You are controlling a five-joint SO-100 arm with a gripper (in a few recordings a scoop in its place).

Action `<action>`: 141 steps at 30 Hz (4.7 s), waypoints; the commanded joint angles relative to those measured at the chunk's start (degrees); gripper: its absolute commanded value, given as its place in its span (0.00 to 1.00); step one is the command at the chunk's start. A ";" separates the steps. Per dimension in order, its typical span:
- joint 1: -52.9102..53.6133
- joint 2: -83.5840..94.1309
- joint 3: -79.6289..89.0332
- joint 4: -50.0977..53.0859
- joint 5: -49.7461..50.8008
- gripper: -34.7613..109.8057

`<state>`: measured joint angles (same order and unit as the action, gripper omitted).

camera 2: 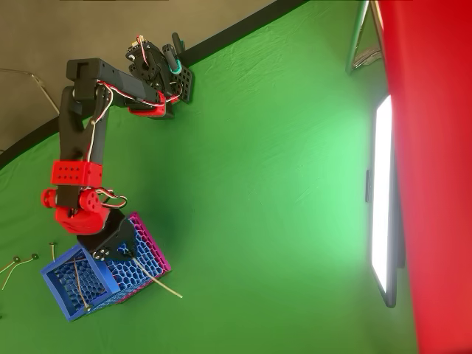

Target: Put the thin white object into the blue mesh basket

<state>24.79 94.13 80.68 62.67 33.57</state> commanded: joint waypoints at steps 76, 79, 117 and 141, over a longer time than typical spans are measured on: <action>7.47 17.23 31.73 -45.53 -100.37 0.41; 6.42 20.48 34.89 -45.44 -100.20 0.42; -21.62 78.40 94.75 -39.11 -45.26 0.24; -22.59 96.33 95.98 -13.71 -34.45 0.25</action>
<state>2.81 190.11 176.22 48.34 -1.41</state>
